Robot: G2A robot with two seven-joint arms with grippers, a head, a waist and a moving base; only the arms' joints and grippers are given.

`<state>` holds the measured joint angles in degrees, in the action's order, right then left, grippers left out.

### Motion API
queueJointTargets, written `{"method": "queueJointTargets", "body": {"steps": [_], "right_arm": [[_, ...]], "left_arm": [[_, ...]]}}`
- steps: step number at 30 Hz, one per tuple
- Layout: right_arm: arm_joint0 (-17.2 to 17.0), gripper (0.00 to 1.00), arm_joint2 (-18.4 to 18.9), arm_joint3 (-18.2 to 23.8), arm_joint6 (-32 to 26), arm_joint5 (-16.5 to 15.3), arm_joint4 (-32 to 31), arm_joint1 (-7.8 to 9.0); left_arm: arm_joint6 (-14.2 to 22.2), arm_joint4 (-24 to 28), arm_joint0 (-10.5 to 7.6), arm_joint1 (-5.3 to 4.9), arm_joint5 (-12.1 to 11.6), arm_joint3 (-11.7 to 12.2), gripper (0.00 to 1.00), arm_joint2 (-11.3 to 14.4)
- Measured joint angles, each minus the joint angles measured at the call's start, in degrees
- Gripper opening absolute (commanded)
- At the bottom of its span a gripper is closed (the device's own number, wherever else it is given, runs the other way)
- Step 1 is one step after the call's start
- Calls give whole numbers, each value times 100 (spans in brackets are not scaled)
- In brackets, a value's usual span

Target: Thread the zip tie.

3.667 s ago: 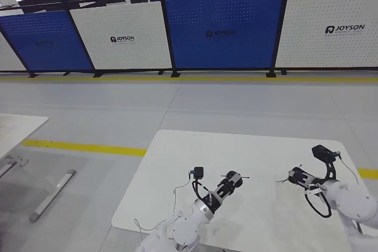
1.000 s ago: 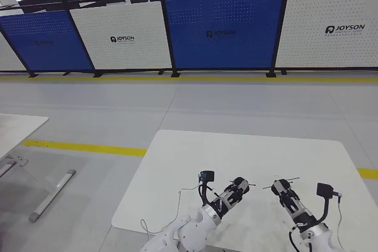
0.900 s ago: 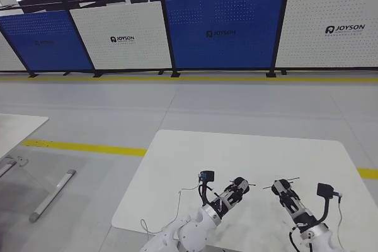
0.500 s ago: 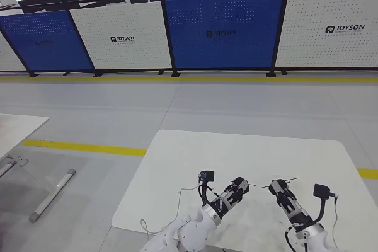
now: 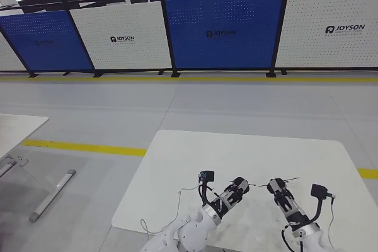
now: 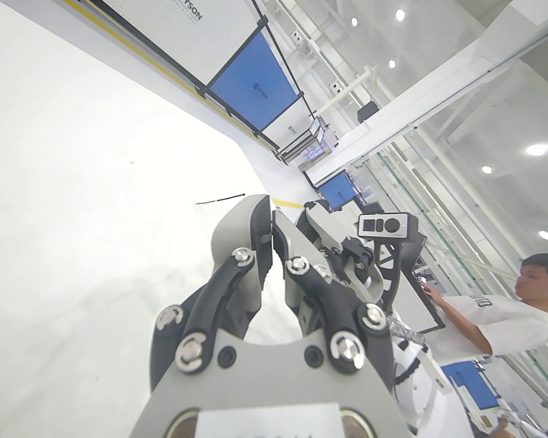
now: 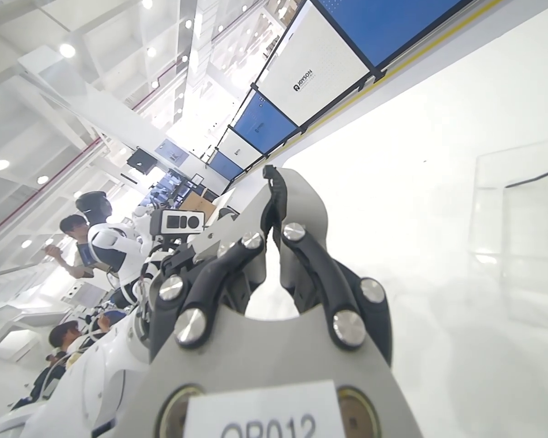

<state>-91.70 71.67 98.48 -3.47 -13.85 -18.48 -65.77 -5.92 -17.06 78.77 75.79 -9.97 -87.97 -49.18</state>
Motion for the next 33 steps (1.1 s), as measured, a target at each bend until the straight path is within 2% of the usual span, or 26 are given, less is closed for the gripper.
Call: {"method": "queueJointTargets", "body": {"steps": [8, 18, 33], "right_arm": [[99, 0, -64, -74, -19, 152, -108, -42], [-55, 0, 24, 53, 82, -8, -133, -61], [92, 0, -160, -62, 59, 238, -383, -140]], "left_arm": [[0, 0, 0, 0, 0, 0, 0, 0], [0, 0, 0, 0, 0, 0, 0, 0], [0, 0, 0, 0, 0, 0, 0, 0]]}}
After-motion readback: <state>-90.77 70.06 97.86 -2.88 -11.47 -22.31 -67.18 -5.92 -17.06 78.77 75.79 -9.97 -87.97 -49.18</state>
